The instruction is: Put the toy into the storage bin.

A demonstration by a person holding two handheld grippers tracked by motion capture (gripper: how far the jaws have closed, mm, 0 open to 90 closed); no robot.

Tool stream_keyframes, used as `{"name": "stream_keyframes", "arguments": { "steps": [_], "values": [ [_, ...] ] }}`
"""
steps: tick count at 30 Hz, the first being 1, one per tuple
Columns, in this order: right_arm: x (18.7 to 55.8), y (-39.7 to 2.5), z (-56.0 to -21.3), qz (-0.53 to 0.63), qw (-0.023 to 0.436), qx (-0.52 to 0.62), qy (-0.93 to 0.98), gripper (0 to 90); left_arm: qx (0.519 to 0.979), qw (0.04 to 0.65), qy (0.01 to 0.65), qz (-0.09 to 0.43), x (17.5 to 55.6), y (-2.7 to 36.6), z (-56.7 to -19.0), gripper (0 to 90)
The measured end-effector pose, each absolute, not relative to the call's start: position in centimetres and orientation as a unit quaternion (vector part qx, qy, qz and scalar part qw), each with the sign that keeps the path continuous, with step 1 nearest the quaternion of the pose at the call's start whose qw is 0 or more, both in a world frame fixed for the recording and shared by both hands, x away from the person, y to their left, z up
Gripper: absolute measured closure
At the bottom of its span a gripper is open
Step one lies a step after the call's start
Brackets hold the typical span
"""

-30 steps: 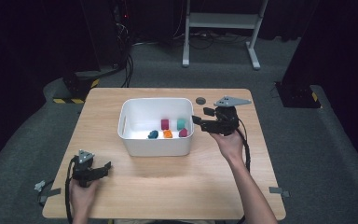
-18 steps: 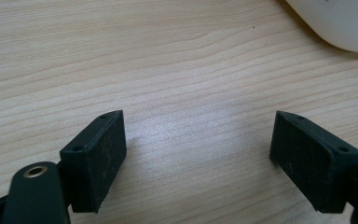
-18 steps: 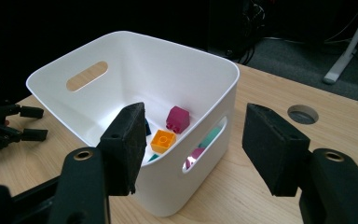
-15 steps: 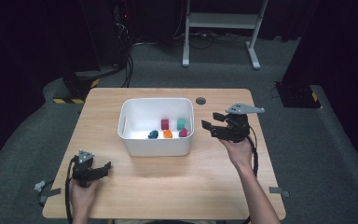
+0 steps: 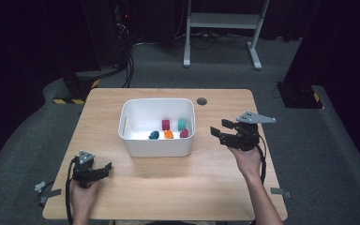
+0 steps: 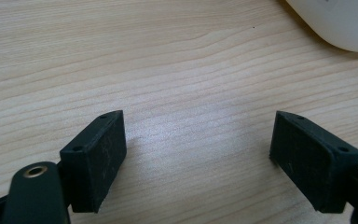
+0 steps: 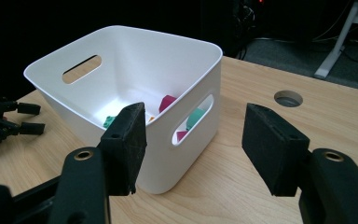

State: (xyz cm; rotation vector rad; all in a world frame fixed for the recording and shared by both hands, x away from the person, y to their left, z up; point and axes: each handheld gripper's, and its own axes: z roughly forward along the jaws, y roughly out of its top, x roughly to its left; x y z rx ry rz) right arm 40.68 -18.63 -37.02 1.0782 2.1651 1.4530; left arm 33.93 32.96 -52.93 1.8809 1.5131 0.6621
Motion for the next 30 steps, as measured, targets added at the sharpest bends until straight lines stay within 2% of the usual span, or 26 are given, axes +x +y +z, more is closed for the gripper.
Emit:
{"name": "stream_keyframes", "arguments": {
  "steps": [30],
  "values": [
    [37.9, -21.2, -41.4, 0.495, 0.163, 0.411, 0.748, 41.3, 0.714, 0.314, 0.574, 0.251, 33.9, 33.0, -52.9, 18.4]
  ]
}}
